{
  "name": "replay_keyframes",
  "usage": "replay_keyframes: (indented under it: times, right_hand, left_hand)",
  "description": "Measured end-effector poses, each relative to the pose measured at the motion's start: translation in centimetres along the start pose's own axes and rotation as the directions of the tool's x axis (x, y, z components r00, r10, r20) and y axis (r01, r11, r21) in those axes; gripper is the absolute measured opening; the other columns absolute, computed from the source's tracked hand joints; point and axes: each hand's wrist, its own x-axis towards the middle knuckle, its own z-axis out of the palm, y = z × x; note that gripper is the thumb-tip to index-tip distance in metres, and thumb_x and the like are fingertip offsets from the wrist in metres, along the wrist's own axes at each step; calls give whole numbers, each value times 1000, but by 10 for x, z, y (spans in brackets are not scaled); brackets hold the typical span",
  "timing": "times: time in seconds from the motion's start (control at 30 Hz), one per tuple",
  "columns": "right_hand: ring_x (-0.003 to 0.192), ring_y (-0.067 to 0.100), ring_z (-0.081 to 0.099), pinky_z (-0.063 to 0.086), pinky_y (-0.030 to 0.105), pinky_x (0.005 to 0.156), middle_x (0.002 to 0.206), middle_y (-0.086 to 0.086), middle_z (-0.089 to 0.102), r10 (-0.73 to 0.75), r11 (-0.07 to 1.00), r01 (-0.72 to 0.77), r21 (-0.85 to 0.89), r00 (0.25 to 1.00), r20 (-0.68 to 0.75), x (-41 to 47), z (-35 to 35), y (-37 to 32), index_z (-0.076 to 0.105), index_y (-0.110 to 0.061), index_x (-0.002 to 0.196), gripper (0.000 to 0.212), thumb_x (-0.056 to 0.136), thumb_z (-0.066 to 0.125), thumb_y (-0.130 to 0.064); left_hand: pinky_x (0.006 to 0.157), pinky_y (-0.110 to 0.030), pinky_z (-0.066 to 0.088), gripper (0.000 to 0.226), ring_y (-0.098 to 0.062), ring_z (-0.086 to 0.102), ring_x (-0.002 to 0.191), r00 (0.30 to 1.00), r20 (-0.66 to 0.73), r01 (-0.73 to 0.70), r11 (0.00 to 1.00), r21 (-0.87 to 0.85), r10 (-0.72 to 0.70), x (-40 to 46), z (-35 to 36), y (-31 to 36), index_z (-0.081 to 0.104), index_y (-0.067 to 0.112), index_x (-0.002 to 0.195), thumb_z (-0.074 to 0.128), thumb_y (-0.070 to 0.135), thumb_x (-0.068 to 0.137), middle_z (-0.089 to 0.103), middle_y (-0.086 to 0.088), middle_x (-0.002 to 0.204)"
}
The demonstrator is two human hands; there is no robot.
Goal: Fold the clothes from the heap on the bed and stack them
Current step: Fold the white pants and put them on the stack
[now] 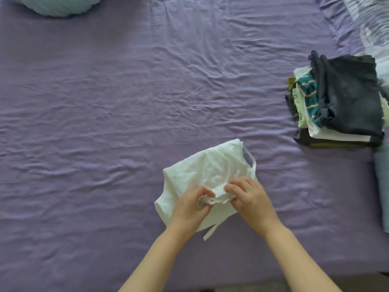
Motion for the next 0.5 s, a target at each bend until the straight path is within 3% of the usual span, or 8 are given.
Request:
replay_keyframes:
  times: [0.1,0.2,0.27,0.3,0.33,0.37,0.43,0.5]
  right_hand:
    - [91,25,66,50,34,76,93,0,67,36,999,-35,-11,997,66,-25,11,1,69,-16,81,45,44,82,5]
    - [115,27,59,47,42,89,115,2,65,123,988,-87,-128,943,310,-38,21,4,69,-21,95,53,48,83,1]
    - [144,26,20,21,51,111,153,-2,30,186,975,-91,-204,838,513,-44,27,10,50,-29,131,62,74,68,-12]
    - [147,22,4,7,51,115,157,-7,14,202,976,-118,-182,804,560,-46,28,13,39,-32,140,62,82,58,-21]
    - [147,19,3,5,50,115,157,-9,16,195,981,-154,-120,801,566,-45,26,14,40,-32,140,56,85,52,-27]
    - [145,20,16,14,50,114,151,-8,32,193,979,-198,-46,836,513,-41,23,15,52,-29,131,45,86,53,-29]
    - [124,28,48,41,48,98,120,-1,61,208,974,-223,40,950,235,-29,15,17,69,-18,99,20,80,68,-24]
    - [115,37,53,45,48,92,115,9,61,310,949,-310,53,951,11,-18,16,26,69,-12,98,28,73,80,-17]
  left_hand:
    - [72,-11,37,23,-13,56,94,999,41,8,990,140,-14,-12,19,-13,66,15,99,62,2,81,56,8,96]
    - [98,-17,32,32,-17,44,125,982,185,-45,934,354,-23,-18,39,-29,62,20,120,57,17,88,53,2,128]
    - [114,-25,16,42,-13,26,139,950,310,-122,860,496,-44,-20,46,-36,53,29,132,52,42,92,39,7,145]
    - [115,-29,16,44,-14,26,139,946,320,-128,853,505,-47,-20,46,-35,54,30,131,50,50,92,40,7,145]
    - [112,-33,24,42,-18,36,134,961,276,-124,875,469,-12,-19,44,-34,61,27,124,51,51,91,48,5,138]
    - [104,-37,37,36,-22,49,121,985,162,-118,903,412,55,-19,43,-33,69,21,111,56,46,90,59,0,124]
    - [89,-42,49,21,-30,60,105,970,-203,-39,908,417,135,-19,41,-35,73,12,94,68,30,83,65,-7,108]
    - [103,-49,40,43,-36,47,125,899,-434,259,868,425,-56,-18,38,-36,65,14,117,76,25,78,53,-14,132]
